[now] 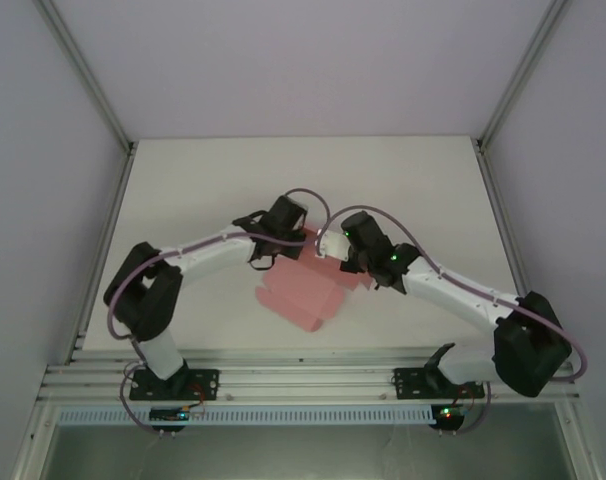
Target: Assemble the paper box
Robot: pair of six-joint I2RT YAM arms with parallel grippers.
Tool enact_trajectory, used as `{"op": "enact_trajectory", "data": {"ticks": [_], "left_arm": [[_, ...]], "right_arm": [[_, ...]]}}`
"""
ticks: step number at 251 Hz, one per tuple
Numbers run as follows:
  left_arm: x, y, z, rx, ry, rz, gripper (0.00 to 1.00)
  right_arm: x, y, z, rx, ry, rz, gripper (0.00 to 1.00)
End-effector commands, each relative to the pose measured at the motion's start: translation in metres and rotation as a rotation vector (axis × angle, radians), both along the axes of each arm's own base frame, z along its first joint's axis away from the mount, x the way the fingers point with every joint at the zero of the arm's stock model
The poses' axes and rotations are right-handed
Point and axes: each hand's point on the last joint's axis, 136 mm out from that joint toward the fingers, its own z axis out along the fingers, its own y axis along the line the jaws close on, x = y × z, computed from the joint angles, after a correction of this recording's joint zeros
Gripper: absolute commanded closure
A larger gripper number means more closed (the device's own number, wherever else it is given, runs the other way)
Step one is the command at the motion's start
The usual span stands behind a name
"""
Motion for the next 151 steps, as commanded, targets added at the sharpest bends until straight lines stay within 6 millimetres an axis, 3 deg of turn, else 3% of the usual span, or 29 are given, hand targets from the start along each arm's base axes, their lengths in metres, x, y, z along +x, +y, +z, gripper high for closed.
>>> {"op": "enact_trajectory", "data": {"ticks": [1,31,69,81,104,128,151], "left_arm": [[0.009,0.087,-0.028,0.404,-0.048,0.262,1.0],[0.001,0.096,-0.032,0.425,-0.036,0.275,1.0],[-0.01,0.039,-0.022,0.085,-0.046,0.05,1.0],[-0.015,0.021,-0.01,-0.04,-0.064,-0.014,1.0],[-0.026,-0.001,0.017,-0.221,-0.111,-0.098,1.0],[-0.028,0.001,0.038,-0.301,-0.175,-0.082,1.0],[-0.025,0.017,0.041,-0.269,-0.215,-0.021,1.0]], "right_arm": [[-0.015,0.002,0.001,0.01,0.106,0.009,1.0],[-0.014,0.0,0.001,0.036,0.123,-0.01,1.0],[-0.01,0.004,0.004,0.101,0.109,-0.021,1.0],[-0.011,0.005,0.005,0.134,0.112,-0.02,0.9],[-0.013,0.009,0.012,0.212,0.099,0.004,0.62],[-0.01,0.004,0.027,0.335,0.032,0.012,0.5],[-0.02,-0.001,0.056,0.493,0.004,0.036,0.38]]}}
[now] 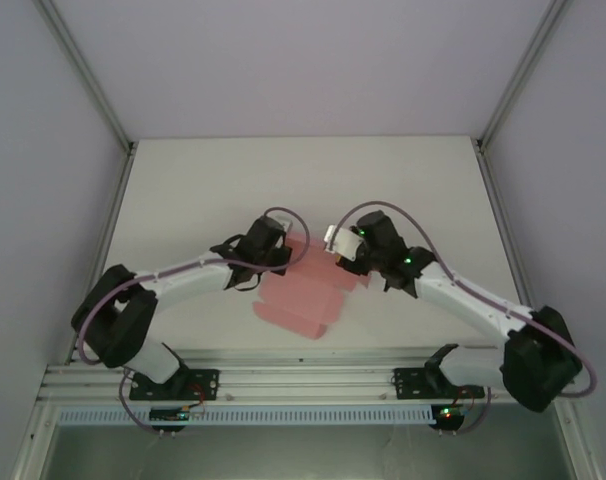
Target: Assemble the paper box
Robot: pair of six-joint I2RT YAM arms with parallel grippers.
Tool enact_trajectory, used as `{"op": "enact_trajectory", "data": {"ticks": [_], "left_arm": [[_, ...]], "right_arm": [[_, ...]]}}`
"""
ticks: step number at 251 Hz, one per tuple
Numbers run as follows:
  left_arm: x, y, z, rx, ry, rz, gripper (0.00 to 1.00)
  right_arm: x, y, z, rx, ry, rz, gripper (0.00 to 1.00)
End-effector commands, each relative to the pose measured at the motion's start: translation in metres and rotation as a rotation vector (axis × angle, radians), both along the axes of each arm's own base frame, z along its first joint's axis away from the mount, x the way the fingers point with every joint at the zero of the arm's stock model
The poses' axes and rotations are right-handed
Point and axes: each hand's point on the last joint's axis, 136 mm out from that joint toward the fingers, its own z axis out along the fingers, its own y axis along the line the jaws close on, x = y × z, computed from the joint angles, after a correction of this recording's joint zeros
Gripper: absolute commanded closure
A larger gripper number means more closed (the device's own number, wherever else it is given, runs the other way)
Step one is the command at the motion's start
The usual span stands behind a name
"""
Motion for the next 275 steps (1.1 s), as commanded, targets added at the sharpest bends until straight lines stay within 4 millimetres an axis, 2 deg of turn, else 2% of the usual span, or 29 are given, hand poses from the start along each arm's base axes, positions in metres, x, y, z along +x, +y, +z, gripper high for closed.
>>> {"op": "enact_trajectory", "data": {"ticks": [1,14,20,55,64,80,100,122,152,193,225,244,275], "left_arm": [[0.01,-0.003,0.035,-0.086,-0.12,0.019,1.0],[0.011,0.006,0.035,-0.052,-0.127,0.043,1.0],[0.01,0.008,0.034,-0.041,-0.128,0.05,1.0],[0.009,0.019,0.034,-0.01,-0.134,0.081,1.0],[0.009,0.02,0.033,-0.012,-0.133,0.089,1.0],[0.009,0.02,0.034,-0.03,-0.133,0.102,1.0],[0.009,0.018,0.033,-0.072,-0.125,0.125,1.0],[0.008,0.013,0.033,-0.115,-0.114,0.122,1.0],[0.008,0.011,0.036,-0.128,-0.109,0.119,1.0],[0.006,0.006,0.038,-0.149,-0.099,0.102,1.0],[0.005,0.002,0.04,-0.172,-0.09,0.09,1.0],[0.004,-0.001,0.041,-0.187,-0.082,0.083,1.0],[0.002,-0.005,0.042,-0.212,-0.066,0.075,1.0]], "right_arm": [[-0.009,0.004,0.042,0.232,-0.06,0.044,0.37],[-0.015,0.001,0.06,0.313,-0.092,0.054,0.22],[-0.017,-0.001,0.067,0.35,-0.109,0.054,0.18],[-0.022,-0.014,0.106,0.541,-0.186,0.024,0.07],[-0.018,-0.019,0.112,0.576,-0.193,-0.011,0.02],[-0.007,-0.031,0.118,0.625,-0.204,-0.094,0.01],[0.009,-0.044,0.111,0.638,-0.185,-0.207,0.01],[0.021,-0.054,0.093,0.637,-0.121,-0.299,0.01],[0.022,-0.049,0.066,0.613,-0.027,-0.298,0.01],[0.031,-0.036,0.041,0.622,0.058,-0.292,0.0],[0.04,-0.02,0.038,0.675,0.063,-0.283,0.0],[0.042,-0.007,0.043,0.713,0.037,-0.258,0.0],[0.052,0.003,0.057,0.799,-0.061,-0.316,0.0]]}}
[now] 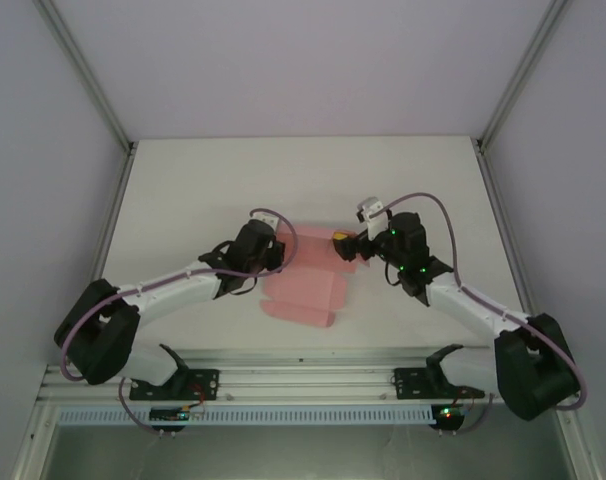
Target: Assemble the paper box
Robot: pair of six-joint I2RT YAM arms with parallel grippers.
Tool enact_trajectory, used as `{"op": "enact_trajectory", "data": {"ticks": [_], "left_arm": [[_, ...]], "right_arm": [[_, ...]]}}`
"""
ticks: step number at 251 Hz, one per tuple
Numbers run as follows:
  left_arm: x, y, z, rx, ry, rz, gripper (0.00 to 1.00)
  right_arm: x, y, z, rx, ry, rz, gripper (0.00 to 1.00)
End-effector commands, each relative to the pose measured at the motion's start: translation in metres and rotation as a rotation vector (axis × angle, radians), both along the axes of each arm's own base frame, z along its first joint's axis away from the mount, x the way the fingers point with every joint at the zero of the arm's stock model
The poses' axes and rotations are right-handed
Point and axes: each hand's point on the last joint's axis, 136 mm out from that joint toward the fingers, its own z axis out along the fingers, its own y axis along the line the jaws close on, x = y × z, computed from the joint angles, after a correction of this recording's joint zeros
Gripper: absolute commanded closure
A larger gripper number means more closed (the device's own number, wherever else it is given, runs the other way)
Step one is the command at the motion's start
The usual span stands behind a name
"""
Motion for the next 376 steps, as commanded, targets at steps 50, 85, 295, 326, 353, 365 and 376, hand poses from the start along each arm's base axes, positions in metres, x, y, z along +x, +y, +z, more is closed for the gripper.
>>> {"op": "enact_trajectory", "data": {"ticks": [50,85,295,326,353,365,376], "left_arm": [[-0.001,-0.021,0.026,-0.154,-0.016,-0.029,1.0],[0.002,-0.018,0.031,-0.172,-0.024,0.004,1.0],[0.015,0.043,0.044,-0.184,-0.042,0.175,1.0],[0.013,0.039,0.041,-0.192,-0.029,0.154,1.0],[0.012,0.036,0.04,-0.204,-0.022,0.138,1.0],[0.011,0.034,0.041,-0.214,-0.02,0.131,1.0],[0.011,0.032,0.041,-0.222,-0.019,0.125,1.0]], "right_arm": [[0.016,0.023,0.045,0.258,-0.196,-0.276,0.0],[0.008,0.033,0.049,0.237,-0.229,-0.298,0.0],[-0.045,-0.067,-0.057,0.174,0.438,-0.384,0.0],[-0.03,-0.046,-0.048,0.294,0.432,-0.319,0.0],[-0.016,-0.031,-0.035,0.389,0.403,-0.273,0.0],[-0.011,-0.026,-0.031,0.432,0.399,-0.257,0.0],[-0.008,-0.021,-0.028,0.458,0.392,-0.236,0.0]]}}
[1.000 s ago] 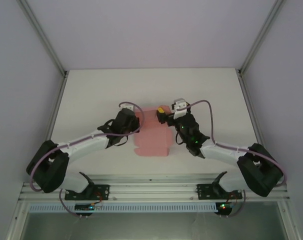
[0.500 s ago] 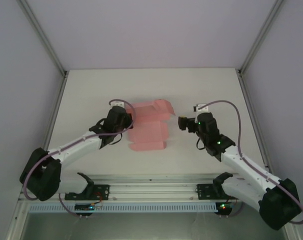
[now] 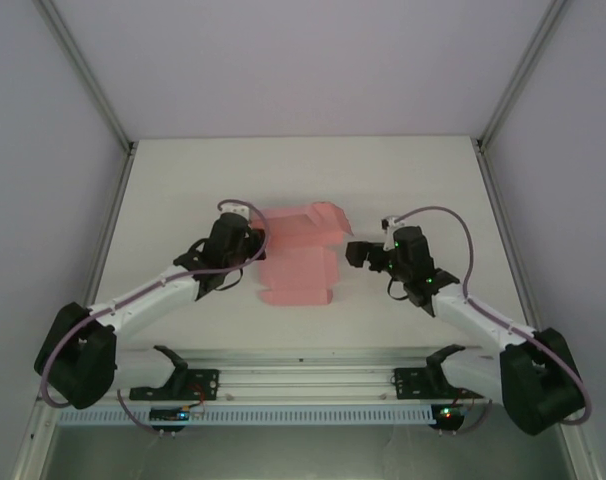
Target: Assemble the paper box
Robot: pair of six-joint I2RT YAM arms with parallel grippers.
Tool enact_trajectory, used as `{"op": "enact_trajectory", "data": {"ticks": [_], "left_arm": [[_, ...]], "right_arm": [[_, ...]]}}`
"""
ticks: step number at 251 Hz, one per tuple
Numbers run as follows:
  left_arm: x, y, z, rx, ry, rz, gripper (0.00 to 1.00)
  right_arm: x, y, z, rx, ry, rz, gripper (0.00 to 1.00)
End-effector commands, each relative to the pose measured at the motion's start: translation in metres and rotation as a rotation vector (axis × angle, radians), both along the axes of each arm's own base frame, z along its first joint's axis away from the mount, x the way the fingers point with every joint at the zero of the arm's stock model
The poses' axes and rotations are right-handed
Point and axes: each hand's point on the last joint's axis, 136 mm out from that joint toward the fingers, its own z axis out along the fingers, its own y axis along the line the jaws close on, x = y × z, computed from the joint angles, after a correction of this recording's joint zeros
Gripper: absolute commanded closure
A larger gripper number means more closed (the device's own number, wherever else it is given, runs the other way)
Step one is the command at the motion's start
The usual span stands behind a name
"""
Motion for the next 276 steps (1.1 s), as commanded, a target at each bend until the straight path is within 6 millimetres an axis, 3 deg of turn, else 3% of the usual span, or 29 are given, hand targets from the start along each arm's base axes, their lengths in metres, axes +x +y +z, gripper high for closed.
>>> {"op": "enact_trajectory", "data": {"ticks": [1,67,139,203,230,276], "left_arm": [[-0.001,-0.008,0.006,-0.038,-0.016,-0.041,1.0],[-0.001,-0.014,0.001,-0.064,-0.001,-0.053,1.0],[0.0,-0.021,0.003,-0.102,0.001,-0.07,1.0],[-0.002,-0.021,0.006,-0.127,-0.004,-0.065,1.0],[-0.001,-0.018,0.006,-0.124,-0.004,-0.047,1.0],[0.0,-0.008,-0.002,-0.1,0.008,0.008,1.0]], "right_arm": [[0.015,0.02,0.031,0.175,-0.091,0.035,0.0],[0.018,0.058,0.055,0.317,-0.141,0.203,0.0],[0.022,0.081,0.036,0.254,-0.103,0.218,0.0],[0.023,0.088,-0.003,-0.144,-0.059,0.164,0.0],[0.017,0.083,-0.016,-0.215,-0.008,0.15,0.0],[0.011,0.084,-0.002,-0.13,-0.052,0.173,0.0]]}}
